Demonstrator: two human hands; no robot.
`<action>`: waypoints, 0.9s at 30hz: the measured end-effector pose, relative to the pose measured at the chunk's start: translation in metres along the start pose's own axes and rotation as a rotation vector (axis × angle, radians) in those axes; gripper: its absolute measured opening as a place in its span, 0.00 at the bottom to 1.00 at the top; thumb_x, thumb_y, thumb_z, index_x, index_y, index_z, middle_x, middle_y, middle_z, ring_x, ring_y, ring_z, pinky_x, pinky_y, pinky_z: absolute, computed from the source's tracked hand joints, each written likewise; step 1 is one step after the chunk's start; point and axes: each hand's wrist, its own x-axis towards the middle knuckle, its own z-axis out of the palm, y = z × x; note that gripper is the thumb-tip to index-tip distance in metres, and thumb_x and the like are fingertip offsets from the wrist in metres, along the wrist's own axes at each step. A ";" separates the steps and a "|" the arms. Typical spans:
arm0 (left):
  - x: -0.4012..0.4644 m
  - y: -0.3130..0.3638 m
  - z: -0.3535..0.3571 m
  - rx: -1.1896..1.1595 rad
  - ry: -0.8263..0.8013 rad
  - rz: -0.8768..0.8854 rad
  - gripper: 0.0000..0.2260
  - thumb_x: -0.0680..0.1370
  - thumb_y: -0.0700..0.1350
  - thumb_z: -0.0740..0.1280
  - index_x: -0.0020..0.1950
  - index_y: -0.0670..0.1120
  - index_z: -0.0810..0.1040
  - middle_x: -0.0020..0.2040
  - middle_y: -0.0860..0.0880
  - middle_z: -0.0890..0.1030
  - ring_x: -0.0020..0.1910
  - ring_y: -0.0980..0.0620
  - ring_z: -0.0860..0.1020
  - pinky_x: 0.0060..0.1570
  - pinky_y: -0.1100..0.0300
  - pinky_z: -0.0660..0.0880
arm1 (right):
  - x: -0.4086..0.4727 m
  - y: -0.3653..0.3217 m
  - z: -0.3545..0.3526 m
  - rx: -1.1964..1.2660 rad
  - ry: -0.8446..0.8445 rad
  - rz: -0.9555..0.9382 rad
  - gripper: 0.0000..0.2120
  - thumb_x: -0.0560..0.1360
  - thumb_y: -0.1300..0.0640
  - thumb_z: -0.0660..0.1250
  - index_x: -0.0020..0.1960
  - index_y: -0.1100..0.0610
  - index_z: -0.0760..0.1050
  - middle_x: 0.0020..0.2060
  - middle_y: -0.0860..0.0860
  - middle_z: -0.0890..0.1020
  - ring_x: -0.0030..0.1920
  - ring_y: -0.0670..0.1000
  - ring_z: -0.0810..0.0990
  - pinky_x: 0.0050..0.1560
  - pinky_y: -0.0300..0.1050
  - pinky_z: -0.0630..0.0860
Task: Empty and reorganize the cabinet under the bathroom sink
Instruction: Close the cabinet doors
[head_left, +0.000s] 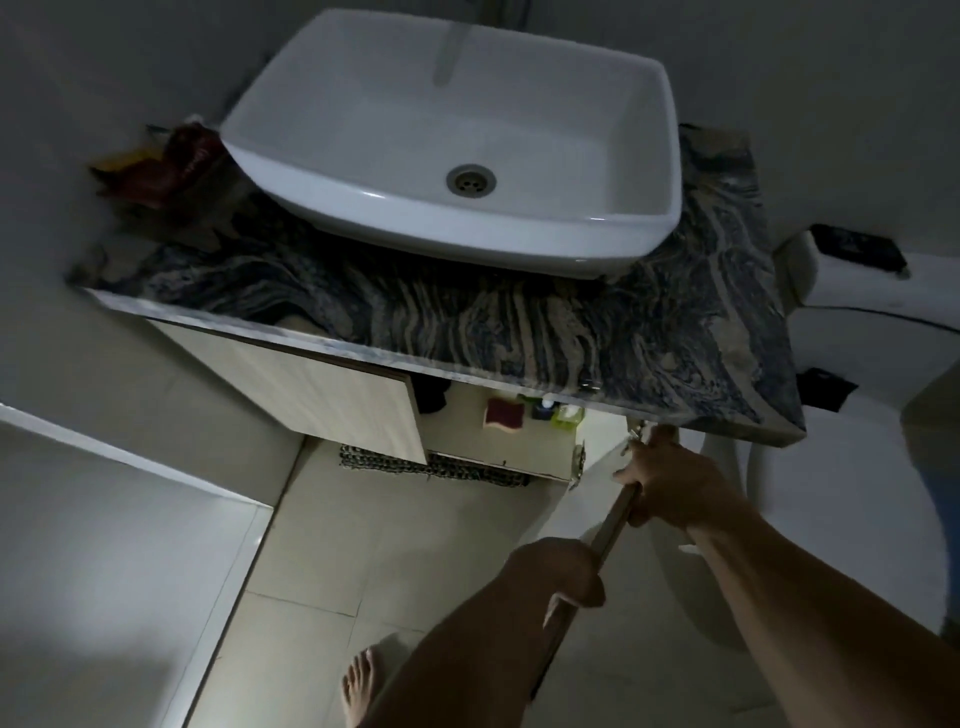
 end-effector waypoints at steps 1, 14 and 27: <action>-0.001 -0.013 -0.007 0.007 0.031 -0.007 0.23 0.79 0.47 0.64 0.71 0.38 0.68 0.66 0.38 0.74 0.59 0.39 0.77 0.32 0.61 0.71 | 0.002 -0.006 -0.001 0.011 -0.004 0.020 0.18 0.72 0.51 0.74 0.61 0.52 0.80 0.64 0.51 0.76 0.64 0.55 0.75 0.63 0.49 0.74; -0.029 -0.161 -0.085 -0.528 0.893 -0.319 0.14 0.68 0.45 0.77 0.49 0.40 0.83 0.47 0.40 0.83 0.49 0.42 0.81 0.40 0.56 0.74 | 0.034 -0.152 0.011 0.064 0.594 -0.159 0.20 0.60 0.66 0.77 0.52 0.58 0.84 0.46 0.56 0.83 0.44 0.58 0.82 0.38 0.50 0.81; 0.011 -0.167 -0.149 -0.806 1.131 -0.237 0.08 0.72 0.37 0.67 0.40 0.45 0.86 0.35 0.46 0.84 0.40 0.45 0.82 0.36 0.58 0.77 | 0.062 -0.204 -0.003 0.154 0.501 -0.110 0.38 0.59 0.67 0.81 0.67 0.71 0.74 0.64 0.64 0.78 0.63 0.62 0.80 0.62 0.59 0.78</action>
